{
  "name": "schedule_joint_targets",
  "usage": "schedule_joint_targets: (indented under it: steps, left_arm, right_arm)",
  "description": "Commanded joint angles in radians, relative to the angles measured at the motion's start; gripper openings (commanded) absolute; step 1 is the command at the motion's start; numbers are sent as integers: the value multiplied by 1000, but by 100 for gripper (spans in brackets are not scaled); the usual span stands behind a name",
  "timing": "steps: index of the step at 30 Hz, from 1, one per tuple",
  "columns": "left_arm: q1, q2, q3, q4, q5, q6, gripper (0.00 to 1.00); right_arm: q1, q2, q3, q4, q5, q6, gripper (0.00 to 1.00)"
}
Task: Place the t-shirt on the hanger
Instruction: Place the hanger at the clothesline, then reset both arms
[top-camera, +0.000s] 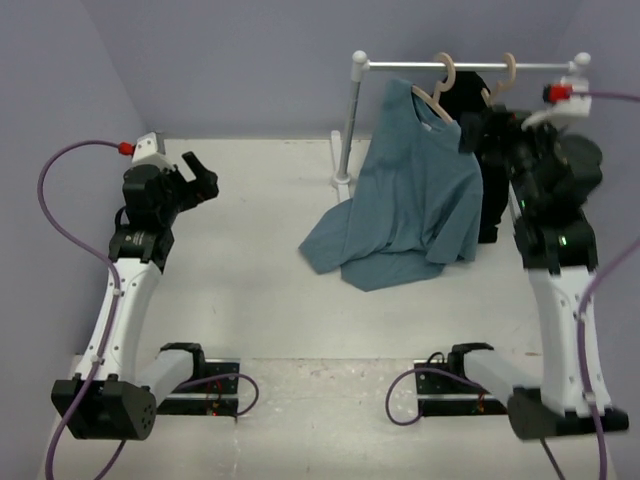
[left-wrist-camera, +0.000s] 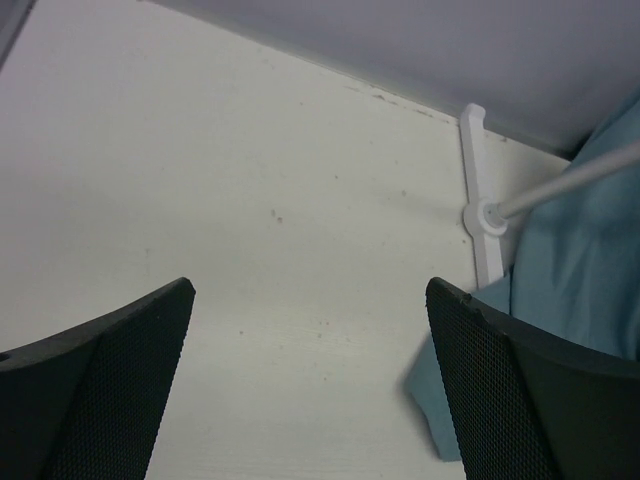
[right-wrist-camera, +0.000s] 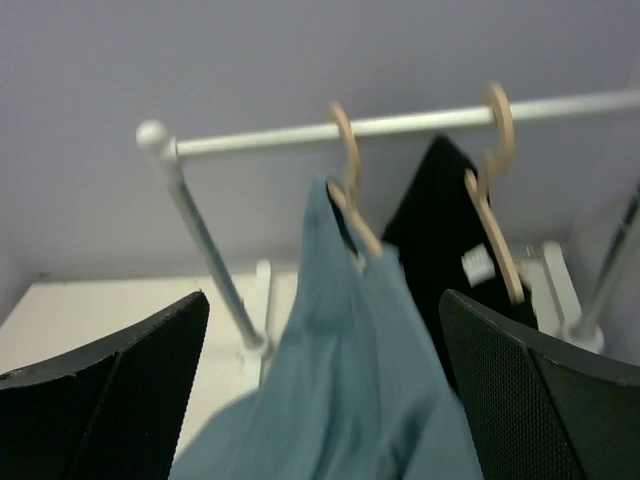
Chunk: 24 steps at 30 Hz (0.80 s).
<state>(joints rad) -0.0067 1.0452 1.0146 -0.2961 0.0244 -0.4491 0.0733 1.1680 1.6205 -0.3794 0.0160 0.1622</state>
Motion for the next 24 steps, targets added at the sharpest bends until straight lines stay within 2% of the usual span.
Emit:
schedule_joint_targets:
  steps: [1,4,8,12,24]
  left_arm:
    - [-14,-59,67,-85,-129,73,100]
    - [-77,-80,43,-76,-98,139,100]
    - [-142,-130,-17,-59,-82,207,100]
    - [-210,-167,-61,-44,-192,238,100]
    - [-235,-186,-99,-21,-242,239,100]
  right_arm:
    - [-1,-354,-357,-43,-53,63,99]
    - [20,-490,-477,-73,-101,50,99]
    - [69,-607,-567,-92,-51,88,99]
    - [68,-669,-631,-141,-40,118,99]
    - [68,-716,-686,-190,21,108,99]
